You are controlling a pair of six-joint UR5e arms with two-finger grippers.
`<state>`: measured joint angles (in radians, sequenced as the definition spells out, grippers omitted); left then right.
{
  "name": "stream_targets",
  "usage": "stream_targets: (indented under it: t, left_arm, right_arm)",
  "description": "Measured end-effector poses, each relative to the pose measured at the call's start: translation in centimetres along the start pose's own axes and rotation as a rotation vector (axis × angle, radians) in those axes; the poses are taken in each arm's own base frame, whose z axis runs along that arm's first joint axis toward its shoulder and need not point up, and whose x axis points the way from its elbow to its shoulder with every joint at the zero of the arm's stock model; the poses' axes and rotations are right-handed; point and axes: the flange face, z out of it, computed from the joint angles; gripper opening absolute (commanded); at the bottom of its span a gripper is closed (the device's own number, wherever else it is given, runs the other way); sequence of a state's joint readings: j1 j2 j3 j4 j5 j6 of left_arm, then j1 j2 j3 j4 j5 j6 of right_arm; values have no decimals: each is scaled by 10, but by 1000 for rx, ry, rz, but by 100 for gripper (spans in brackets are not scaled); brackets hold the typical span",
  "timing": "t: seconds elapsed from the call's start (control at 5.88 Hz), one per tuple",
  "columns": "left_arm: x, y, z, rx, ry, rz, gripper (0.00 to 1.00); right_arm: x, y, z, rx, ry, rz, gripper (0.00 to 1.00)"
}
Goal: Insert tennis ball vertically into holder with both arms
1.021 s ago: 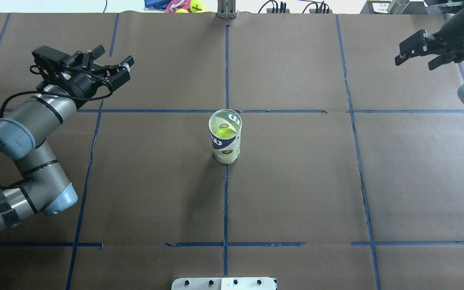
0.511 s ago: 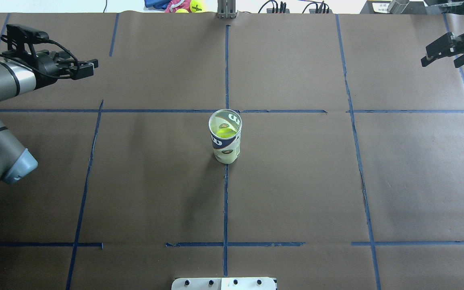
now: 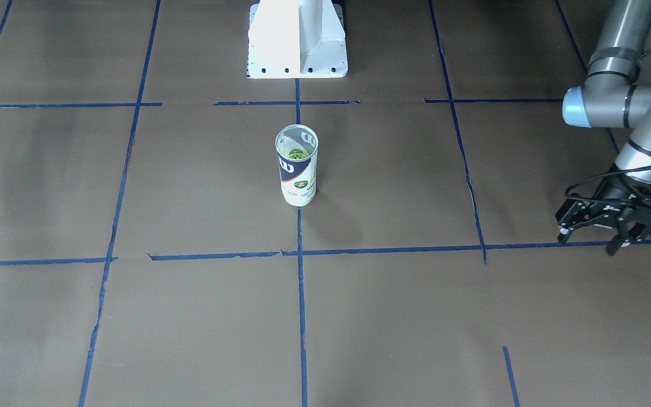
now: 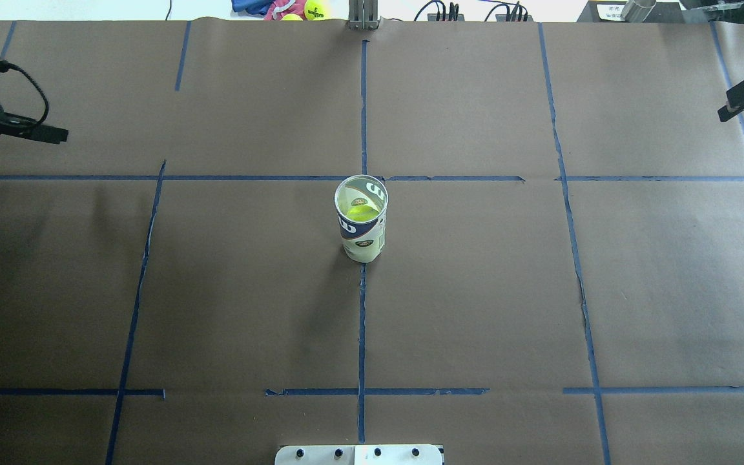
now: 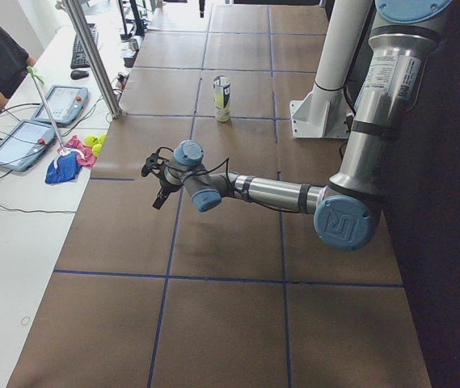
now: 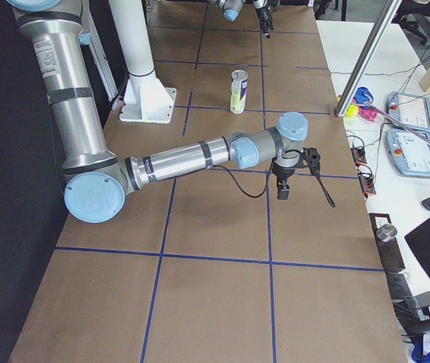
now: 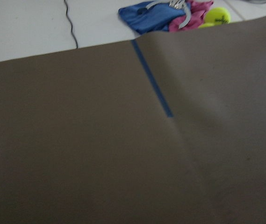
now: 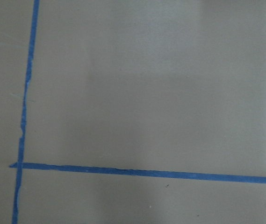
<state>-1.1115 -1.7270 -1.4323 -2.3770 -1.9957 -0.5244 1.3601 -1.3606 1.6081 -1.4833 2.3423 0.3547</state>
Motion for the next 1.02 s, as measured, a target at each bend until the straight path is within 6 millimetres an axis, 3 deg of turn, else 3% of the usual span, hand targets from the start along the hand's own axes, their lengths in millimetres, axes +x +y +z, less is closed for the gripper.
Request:
stream_targets:
  t: [0.17,0.51,0.85,1.02]
  left_arm:
    - [-51,17,-12,-91,-31,32,100]
    - [-133,23,-69,-188,82,-80,100]
    - [-191,45,-107,-246,113,-119,100]
    - [-208,52,-127,-286,103,-169,100]
  right_arm:
    - [39,1,1,-10,15,-10,100]
    - [95,6,8,-37,34,-52,100]
    - [118,12,8,-88,46,-73,100]
    - [124,19,7,-110,44,-73,100]
